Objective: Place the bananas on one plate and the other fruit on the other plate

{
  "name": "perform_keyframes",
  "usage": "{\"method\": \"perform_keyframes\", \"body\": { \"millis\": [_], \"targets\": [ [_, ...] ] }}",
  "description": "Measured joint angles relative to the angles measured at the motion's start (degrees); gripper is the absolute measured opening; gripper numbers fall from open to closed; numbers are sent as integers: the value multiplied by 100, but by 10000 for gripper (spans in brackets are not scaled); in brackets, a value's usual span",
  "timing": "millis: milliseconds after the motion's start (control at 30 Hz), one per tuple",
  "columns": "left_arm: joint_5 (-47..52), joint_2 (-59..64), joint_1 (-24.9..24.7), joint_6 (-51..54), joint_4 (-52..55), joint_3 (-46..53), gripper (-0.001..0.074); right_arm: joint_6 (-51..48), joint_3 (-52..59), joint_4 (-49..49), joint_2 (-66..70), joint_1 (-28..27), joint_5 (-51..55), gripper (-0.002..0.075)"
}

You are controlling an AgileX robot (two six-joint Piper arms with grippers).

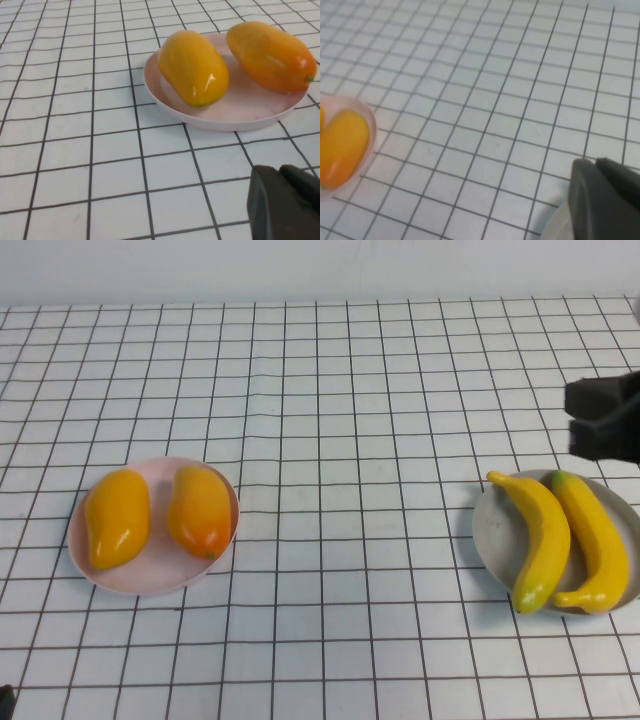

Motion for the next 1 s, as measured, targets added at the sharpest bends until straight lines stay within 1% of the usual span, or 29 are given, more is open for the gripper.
{"method": "perform_keyframes", "body": {
  "millis": [100,267,400,467,500,600,767,867,933,1000],
  "targets": [
    [0,0,0,0,0,0,-4,0,676,157,-794,0,-341,-15],
    [0,0,0,0,0,0,-4,-22,1373,-8,-1681,0,-320,-15],
    [0,0,0,0,0,0,-4,-22,1784,-343,-2114,-128,-188,-15],
    [0,0,0,0,0,0,-4,-22,2041,-401,-2200,-203,-468,-15],
    [0,0,0,0,0,0,-4,-22,2200,-431,-2213,-226,-669,-15],
    [0,0,0,0,0,0,-4,-22,2737,-509,-2223,-237,-1703,-15],
    [0,0,0,0,0,0,-4,-47,4009,-531,-2223,-237,-4053,-15],
    [0,0,0,0,0,0,-4,-405,4593,-417,-2223,-237,-5157,-15],
    [0,0,0,0,0,0,-4,-686,4897,-232,-2259,-237,-5626,-15],
    [0,0,0,0,0,0,-4,-859,5125,-18,-2379,-237,-5842,-15]
  ]
}}
